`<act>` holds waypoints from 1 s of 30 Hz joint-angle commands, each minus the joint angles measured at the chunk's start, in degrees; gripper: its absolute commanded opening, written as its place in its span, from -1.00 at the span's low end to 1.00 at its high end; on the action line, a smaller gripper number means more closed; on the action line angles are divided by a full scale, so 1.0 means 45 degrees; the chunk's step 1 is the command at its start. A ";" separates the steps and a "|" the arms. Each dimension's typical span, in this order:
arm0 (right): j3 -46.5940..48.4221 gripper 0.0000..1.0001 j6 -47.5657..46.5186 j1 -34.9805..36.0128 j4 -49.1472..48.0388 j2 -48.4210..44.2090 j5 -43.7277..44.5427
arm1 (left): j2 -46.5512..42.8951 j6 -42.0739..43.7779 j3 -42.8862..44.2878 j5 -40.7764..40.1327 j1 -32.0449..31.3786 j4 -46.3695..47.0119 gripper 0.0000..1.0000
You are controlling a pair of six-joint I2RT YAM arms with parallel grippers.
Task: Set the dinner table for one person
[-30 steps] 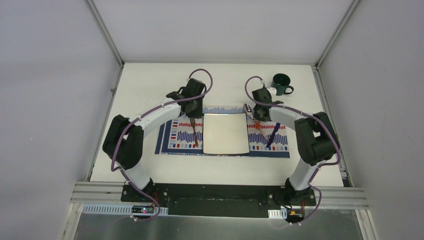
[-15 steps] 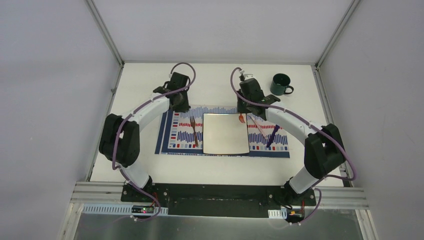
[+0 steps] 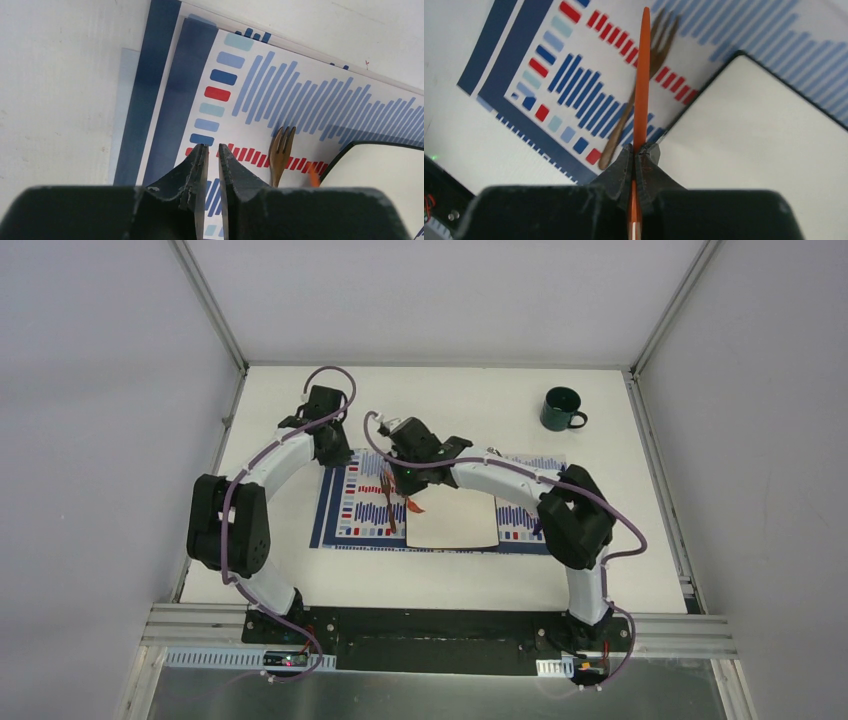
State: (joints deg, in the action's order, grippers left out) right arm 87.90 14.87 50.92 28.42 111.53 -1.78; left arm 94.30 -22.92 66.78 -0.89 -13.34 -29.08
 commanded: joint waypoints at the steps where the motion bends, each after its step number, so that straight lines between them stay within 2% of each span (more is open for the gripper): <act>1: 0.0993 -1.00 -0.0395 0.0851 0.0305 0.0237 -0.0921 | -0.0888 -0.0064 -0.0141 0.0139 0.0242 0.0342 -0.70; 12: 0.2214 -1.00 -0.1576 0.1595 0.1001 0.1496 -0.3821 | -0.0906 -0.0034 -0.0411 0.0177 0.0464 0.0455 -0.71; 19: 0.3441 -1.00 -0.4101 0.1380 0.3028 0.2808 -0.5217 | -0.0748 -0.0078 -0.0555 0.0754 0.0485 0.0585 -0.71; 30: 0.7441 -1.00 -0.7821 0.0954 0.5991 0.5134 -0.6266 | -0.0034 -0.0337 -0.0611 0.0863 0.0760 0.0891 -0.71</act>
State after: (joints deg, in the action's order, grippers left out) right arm 113.71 -11.86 55.61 50.57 132.31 -26.48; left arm 92.86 -23.42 64.23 2.02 -9.98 -27.05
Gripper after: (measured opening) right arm 0.009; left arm 0.145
